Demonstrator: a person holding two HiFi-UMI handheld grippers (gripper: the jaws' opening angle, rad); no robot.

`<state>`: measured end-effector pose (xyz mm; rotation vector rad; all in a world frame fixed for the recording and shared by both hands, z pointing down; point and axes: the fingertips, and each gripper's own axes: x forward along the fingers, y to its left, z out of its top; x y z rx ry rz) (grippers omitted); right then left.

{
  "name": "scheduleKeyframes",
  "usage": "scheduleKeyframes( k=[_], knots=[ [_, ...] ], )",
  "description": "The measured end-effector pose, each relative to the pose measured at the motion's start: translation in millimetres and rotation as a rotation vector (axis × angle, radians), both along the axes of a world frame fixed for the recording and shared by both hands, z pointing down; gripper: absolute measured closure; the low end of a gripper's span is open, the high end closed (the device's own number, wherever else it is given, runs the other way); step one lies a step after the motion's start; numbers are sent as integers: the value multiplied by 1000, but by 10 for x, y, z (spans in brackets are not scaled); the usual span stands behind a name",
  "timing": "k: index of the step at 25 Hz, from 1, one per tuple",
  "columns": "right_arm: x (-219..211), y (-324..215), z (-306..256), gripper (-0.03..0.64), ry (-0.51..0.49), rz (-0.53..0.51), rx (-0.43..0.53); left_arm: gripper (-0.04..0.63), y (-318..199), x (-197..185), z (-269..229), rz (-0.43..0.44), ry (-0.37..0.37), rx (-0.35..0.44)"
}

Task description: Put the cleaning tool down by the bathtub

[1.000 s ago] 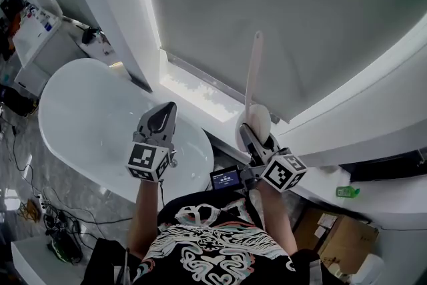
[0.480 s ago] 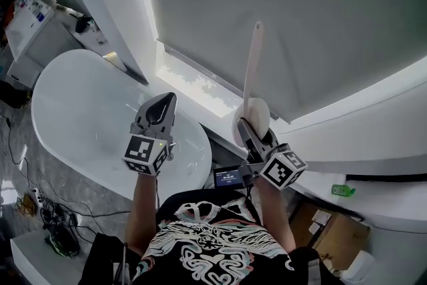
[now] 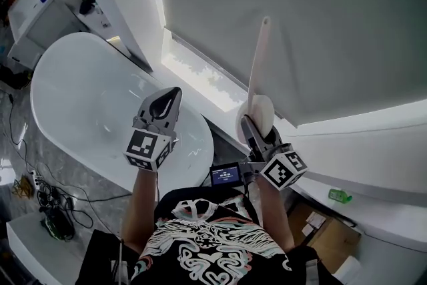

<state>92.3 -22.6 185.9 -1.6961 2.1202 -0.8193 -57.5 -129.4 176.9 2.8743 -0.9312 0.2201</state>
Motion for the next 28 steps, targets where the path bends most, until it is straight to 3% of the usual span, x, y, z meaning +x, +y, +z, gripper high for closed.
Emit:
scheduleKeyframes(
  k=[5, 18, 28],
  knots=[
    [-26, -222, 73, 426, 39, 2, 13, 578, -227, -67, 122, -25, -14, -22],
    [69, -629, 672, 426, 94, -62, -75, 578, -578, 56, 616, -34, -64, -87],
    [114, -948, 1038, 426, 142, -117, -117, 578, -822, 229, 995, -19, -69, -185]
  ],
)
